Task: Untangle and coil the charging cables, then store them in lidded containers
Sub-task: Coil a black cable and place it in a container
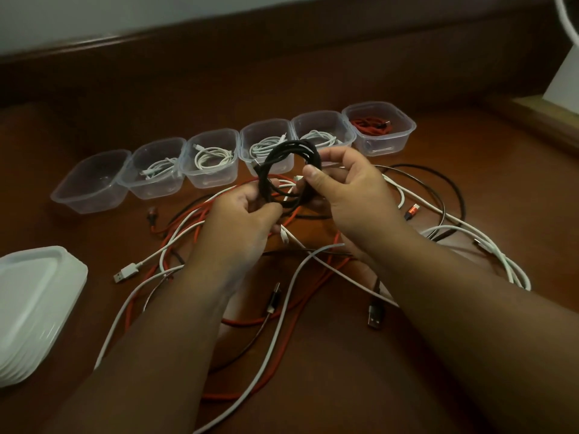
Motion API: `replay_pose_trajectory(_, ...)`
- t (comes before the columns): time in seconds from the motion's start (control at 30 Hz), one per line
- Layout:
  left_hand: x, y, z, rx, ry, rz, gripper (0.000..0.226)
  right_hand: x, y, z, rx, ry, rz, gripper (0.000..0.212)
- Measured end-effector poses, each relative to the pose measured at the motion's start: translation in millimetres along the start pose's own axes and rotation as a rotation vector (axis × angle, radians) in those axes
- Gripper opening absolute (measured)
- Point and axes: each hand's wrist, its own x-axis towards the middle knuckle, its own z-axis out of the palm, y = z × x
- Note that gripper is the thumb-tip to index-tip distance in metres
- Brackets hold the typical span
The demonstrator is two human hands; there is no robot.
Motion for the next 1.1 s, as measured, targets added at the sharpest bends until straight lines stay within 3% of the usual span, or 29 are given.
replay_pose_trajectory(0.2,1.8,-7.1,-2.3,0.116,0.003,0.068,0.037,2.4,-2.8,-2.2,-0.006,-0.038,0.050,0.018)
replay_pose_trajectory(0.4,1.3,-1.3,2.0,-0.312,-0.112,-0.112,0.033,6.1,-7.6,-6.1,0.046,-0.006,0.079,0.013)
replay_pose_trajectory(0.57,-1.3,3.3,-1.7,-0.277,-0.244,-0.046,0.032,9.3,-6.9,-7.5,0.165,0.012,0.184,0.011)
replay_pose_trajectory(0.7,-0.7,1.3,-0.4,-0.275,-0.158,-0.024,0.021,9.4,-6.7,-6.8,0.365,0.006,0.254,0.015)
replay_pose_trajectory(0.8,-3.3,1.8,3.7,-0.285,-0.127,0.033,0.017,5.1,-6.3,-4.3,0.449,-0.095,0.275,0.007)
replay_pose_trajectory(0.9,-5.9,3.9,5.8,-0.287,-0.096,0.104,0.027,0.3,-6.4,-2.6,0.488,-0.184,0.289,0.009)
replay_pose_trajectory(1.1,-1.1,-0.9,4.1,-0.288,0.046,0.081,0.019,-3.3,-5.3,1.5,0.352,-0.202,0.238,0.019)
